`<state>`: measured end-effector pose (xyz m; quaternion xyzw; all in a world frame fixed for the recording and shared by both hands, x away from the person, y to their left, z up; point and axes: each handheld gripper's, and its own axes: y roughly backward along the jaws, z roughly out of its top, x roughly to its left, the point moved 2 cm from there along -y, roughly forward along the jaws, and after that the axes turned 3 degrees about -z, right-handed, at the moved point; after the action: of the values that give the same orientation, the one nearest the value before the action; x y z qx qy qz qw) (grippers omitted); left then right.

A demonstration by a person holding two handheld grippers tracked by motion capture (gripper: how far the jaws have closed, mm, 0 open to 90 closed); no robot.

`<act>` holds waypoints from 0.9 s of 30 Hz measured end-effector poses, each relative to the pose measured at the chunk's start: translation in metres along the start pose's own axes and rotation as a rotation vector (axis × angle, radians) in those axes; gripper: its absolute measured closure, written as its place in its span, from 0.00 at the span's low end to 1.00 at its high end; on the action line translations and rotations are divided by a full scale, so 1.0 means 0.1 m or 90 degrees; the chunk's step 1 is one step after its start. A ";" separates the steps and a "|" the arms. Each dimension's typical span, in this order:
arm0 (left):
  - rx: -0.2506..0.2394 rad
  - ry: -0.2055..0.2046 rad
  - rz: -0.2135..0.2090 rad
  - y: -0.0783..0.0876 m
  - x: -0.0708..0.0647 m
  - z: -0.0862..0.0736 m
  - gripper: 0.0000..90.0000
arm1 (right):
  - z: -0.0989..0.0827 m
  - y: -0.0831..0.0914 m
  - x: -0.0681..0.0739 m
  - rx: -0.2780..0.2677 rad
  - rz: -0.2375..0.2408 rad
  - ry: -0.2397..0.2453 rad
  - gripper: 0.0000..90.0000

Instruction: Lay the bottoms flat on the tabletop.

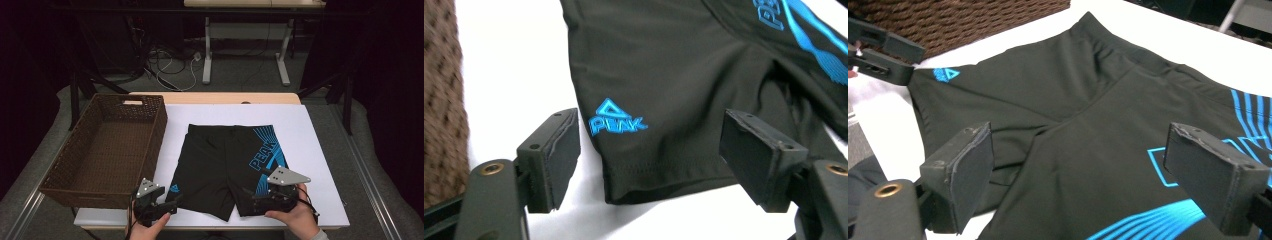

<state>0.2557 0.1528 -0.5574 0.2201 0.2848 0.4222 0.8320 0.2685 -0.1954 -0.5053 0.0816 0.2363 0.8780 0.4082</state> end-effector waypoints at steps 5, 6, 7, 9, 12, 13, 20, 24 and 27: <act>0.012 0.015 0.012 -0.05 0.02 -0.07 0.30 | -0.07 -0.08 0.06 -0.002 0.008 0.005 0.16; 0.013 0.016 0.013 -0.06 0.03 -0.08 0.31 | -0.09 -0.09 0.05 -0.003 0.012 -0.002 0.17; 0.015 0.005 0.025 -0.07 0.03 -0.09 0.32 | -0.10 -0.10 0.05 -0.001 0.012 -0.005 0.17; 0.021 0.005 0.026 -0.07 0.03 -0.09 0.33 | -0.12 -0.10 0.04 0.007 0.011 0.000 0.17; 0.046 0.020 0.019 -0.11 0.03 -0.12 0.37 | -0.13 -0.12 0.03 0.005 0.007 -0.001 0.17; 0.038 0.033 0.011 -0.12 0.03 -0.14 0.37 | -0.14 -0.12 0.02 0.008 0.007 -0.003 0.17; 0.042 0.048 -0.009 -0.12 0.03 -0.12 0.44 | -0.18 -0.15 0.00 0.017 0.007 0.002 0.18; 0.042 0.045 0.000 -0.15 -0.01 -0.12 0.49 | -0.18 -0.16 0.01 0.025 0.011 -0.002 0.19; 0.044 0.041 0.009 -0.16 0.00 -0.11 0.60 | -0.18 -0.18 0.01 0.021 0.013 0.004 0.19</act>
<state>0.2575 0.1449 -0.5757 0.2370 0.3244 0.4245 0.8114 0.2739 -0.1907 -0.5302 0.0879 0.2512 0.8783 0.3972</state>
